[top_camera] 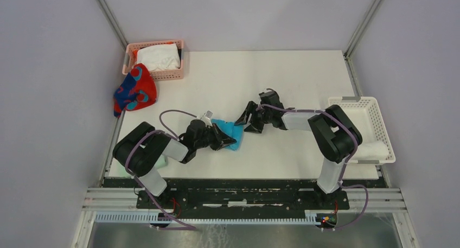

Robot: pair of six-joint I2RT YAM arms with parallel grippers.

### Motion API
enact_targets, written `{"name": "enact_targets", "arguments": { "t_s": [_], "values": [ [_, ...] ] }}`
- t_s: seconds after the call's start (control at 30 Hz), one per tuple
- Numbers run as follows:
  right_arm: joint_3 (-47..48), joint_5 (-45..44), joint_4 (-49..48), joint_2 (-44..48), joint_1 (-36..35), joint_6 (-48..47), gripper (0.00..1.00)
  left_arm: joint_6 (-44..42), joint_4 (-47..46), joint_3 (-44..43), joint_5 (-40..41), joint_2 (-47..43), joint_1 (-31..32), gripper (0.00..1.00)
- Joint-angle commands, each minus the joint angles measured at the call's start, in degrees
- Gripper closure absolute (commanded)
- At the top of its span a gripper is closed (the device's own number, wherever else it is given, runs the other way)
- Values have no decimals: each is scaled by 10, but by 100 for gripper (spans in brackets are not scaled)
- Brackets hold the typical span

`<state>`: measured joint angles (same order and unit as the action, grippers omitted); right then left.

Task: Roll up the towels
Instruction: Roll the towel at the center of the board.

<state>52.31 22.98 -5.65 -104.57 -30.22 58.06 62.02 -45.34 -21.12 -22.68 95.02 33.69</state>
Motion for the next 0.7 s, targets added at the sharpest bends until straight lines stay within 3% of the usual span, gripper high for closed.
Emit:
{"name": "enact_targets", "arguments": {
  "t_s": [0.0, 0.17, 0.3, 0.5, 0.67],
  "values": [
    [28, 33, -55, -40, -9, 5, 31, 54, -18, 21, -10, 20, -5, 97],
    [39, 48, -53, -79, -12, -9, 44, 48, -6, 19, -10, 26, -7, 97],
    [37, 11, -7, -70, -12, -37, 62, 24, 38, 0, -11, 25, -6, 92],
    [61, -139, 168, -2, -12, -83, 69, -56, 157, -59, 14, -26, 8, 70],
    [83, -248, 292, 41, -14, -77, 71, -144, 310, -125, 129, -90, 58, 55]
  ]
}}
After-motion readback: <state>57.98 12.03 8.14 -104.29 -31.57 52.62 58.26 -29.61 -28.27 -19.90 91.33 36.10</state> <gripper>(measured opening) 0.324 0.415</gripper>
